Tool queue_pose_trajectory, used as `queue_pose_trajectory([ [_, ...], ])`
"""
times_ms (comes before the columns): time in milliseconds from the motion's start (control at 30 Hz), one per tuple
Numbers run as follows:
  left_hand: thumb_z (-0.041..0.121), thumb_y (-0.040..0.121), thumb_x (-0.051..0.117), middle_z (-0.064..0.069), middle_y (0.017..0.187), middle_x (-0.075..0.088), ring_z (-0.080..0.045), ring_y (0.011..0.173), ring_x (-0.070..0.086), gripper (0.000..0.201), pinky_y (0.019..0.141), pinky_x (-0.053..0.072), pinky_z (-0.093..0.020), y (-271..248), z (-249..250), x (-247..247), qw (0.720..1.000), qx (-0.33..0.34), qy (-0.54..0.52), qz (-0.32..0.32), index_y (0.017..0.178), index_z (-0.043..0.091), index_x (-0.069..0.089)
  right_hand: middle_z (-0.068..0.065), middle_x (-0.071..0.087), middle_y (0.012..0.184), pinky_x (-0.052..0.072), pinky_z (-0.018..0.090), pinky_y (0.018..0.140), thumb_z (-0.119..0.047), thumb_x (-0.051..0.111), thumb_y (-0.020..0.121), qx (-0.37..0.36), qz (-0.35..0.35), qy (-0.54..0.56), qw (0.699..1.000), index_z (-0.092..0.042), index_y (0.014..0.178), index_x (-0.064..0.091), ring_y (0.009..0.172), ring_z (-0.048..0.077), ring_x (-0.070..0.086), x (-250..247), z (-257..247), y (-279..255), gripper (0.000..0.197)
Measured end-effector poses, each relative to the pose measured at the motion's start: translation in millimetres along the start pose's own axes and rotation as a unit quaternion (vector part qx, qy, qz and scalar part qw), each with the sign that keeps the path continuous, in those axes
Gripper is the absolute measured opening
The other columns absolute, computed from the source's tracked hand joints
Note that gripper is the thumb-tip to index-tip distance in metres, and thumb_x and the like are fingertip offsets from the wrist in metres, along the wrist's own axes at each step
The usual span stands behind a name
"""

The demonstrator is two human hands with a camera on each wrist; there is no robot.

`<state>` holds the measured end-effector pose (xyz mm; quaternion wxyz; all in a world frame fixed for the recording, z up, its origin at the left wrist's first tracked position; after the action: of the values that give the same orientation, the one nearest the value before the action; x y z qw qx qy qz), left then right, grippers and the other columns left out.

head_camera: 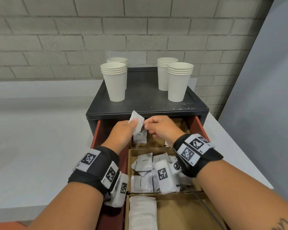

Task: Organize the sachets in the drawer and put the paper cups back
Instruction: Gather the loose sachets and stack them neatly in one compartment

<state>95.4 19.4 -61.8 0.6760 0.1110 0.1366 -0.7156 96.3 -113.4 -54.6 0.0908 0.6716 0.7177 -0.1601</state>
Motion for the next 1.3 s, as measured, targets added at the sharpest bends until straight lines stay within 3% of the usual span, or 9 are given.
queue_pose_trajectory([
  [100,0.031,0.102,0.030,-0.006,0.101,0.062,-0.013,0.084,0.054,0.039,0.074,0.042,-0.026,-2,1,8,0.998,-0.010,0.036,-0.042,0.115,0.009,0.060,0.004,0.060,0.081,0.044,0.018,0.056,-0.006,0.059,0.088,0.021,-0.043,0.026,0.999,-0.004,0.110,0.062,0.061,0.006,0.052,8,6,0,0.022],
  [167,0.032,0.103,0.026,-0.004,0.102,0.059,-0.011,0.082,0.051,0.038,0.073,0.041,-0.027,-2,-2,10,0.997,-0.027,0.054,-0.048,0.117,0.013,0.056,0.005,0.059,0.078,0.042,0.018,0.052,-0.006,0.060,0.088,0.039,-0.044,0.049,0.997,-0.005,0.109,0.060,0.057,0.006,0.050,11,11,4,0.022],
  [367,0.012,0.092,0.050,-0.005,0.073,0.055,-0.016,0.067,0.049,0.021,0.057,0.037,-0.025,9,-15,-1,0.991,-0.002,0.136,0.021,0.073,0.008,0.059,0.010,0.061,0.080,0.044,0.016,0.050,-0.004,0.065,0.084,0.070,-0.032,0.004,0.997,-0.003,0.090,0.061,0.057,0.009,0.051,13,22,17,0.008],
  [467,0.008,0.087,0.055,-0.002,0.075,0.061,-0.015,0.072,0.055,0.018,0.063,0.042,-0.024,8,-18,-7,0.986,-0.008,0.141,0.083,0.074,0.011,0.066,0.012,0.065,0.085,0.053,0.026,0.066,-0.004,0.068,0.080,0.070,-0.016,-0.104,0.992,-0.004,0.085,0.062,0.073,0.020,0.061,13,25,28,0.008],
  [567,0.009,0.087,0.055,0.000,0.081,0.062,-0.018,0.080,0.057,0.015,0.071,0.045,-0.028,7,-19,-11,0.986,-0.014,0.122,0.113,0.079,0.014,0.066,0.009,0.061,0.087,0.052,0.033,0.084,-0.011,0.066,0.081,0.066,-0.027,-0.283,0.956,-0.007,0.083,0.060,0.089,0.025,0.060,17,28,36,0.007],
  [733,0.015,0.084,0.062,-0.004,0.084,0.061,-0.020,0.079,0.056,0.004,0.067,0.045,-0.028,10,-29,0,0.986,-0.079,0.144,0.030,0.081,0.017,0.061,0.009,0.065,0.109,0.049,0.027,0.074,-0.010,0.061,0.084,0.068,-0.026,-0.383,0.921,-0.007,0.111,0.064,0.097,0.024,0.062,30,31,42,0.028],
  [933,0.015,0.086,0.060,-0.007,0.094,0.059,-0.023,0.085,0.055,0.022,0.075,0.049,-0.032,10,-33,5,0.973,-0.117,0.196,-0.033,0.107,0.010,0.060,0.011,0.064,0.112,0.046,0.027,0.075,-0.010,0.054,0.088,0.084,-0.010,-0.408,0.909,-0.005,0.110,0.062,0.101,0.024,0.061,33,30,47,0.024],
  [1100,0.013,0.085,0.059,-0.005,0.100,0.057,-0.022,0.089,0.056,0.032,0.071,0.046,-0.028,11,-33,6,0.969,-0.126,0.208,-0.041,0.116,0.011,0.054,0.004,0.065,0.104,0.047,0.025,0.076,-0.016,0.059,0.088,0.121,0.011,-0.398,0.909,-0.005,0.107,0.064,0.097,0.020,0.063,27,34,49,0.023],
  [1300,0.015,0.084,0.063,-0.009,0.119,0.056,-0.025,0.109,0.056,0.048,0.088,0.048,-0.032,11,-34,7,0.970,-0.139,0.196,-0.048,0.129,0.014,0.046,0.008,0.063,0.105,0.049,0.029,0.083,-0.030,0.071,0.079,0.133,-0.028,-0.392,0.910,-0.009,0.112,0.059,0.091,0.021,0.058,33,37,47,0.041],
])
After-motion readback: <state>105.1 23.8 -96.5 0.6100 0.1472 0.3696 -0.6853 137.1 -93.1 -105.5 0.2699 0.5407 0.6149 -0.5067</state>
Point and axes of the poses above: each hand's wrist, its own y-axis towards the middle knuckle, its own x-axis out of the palm, z = x × y, the point moved 4 cm from there along y, towards the middle knuckle
